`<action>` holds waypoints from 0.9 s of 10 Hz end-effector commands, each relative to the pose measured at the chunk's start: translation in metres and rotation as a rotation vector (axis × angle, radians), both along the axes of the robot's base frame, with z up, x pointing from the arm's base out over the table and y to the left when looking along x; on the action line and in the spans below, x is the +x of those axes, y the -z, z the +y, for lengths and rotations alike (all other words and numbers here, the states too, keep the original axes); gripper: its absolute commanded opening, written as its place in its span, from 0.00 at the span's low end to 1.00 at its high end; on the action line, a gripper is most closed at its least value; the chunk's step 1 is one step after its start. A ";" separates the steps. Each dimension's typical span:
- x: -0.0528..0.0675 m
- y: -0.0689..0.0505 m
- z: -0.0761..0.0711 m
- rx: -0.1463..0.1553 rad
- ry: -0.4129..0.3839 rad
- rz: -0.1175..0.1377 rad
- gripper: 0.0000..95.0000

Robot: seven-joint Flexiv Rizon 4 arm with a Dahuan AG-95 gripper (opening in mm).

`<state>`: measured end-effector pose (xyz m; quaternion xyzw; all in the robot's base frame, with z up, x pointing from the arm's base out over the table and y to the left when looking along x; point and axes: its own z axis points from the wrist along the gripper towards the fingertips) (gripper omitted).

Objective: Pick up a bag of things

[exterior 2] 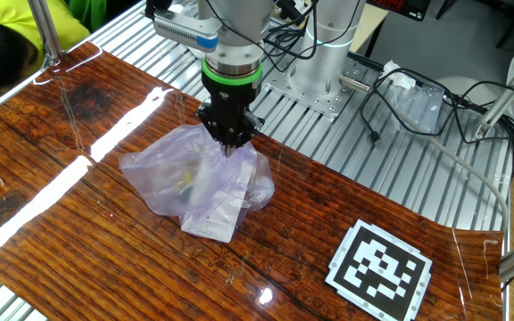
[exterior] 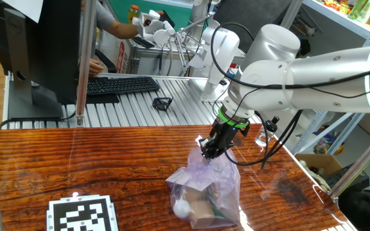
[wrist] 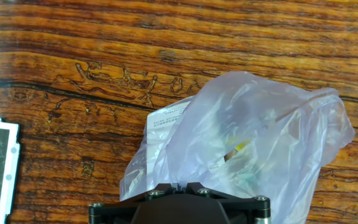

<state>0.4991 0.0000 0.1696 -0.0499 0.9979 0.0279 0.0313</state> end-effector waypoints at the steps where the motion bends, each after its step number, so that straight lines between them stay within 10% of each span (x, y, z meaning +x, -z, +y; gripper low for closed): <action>1: 0.000 0.000 0.000 0.002 0.001 0.003 0.00; 2: 0.000 0.000 0.000 0.001 0.003 0.003 0.20; 9: 0.000 0.000 0.000 0.001 0.003 0.003 0.20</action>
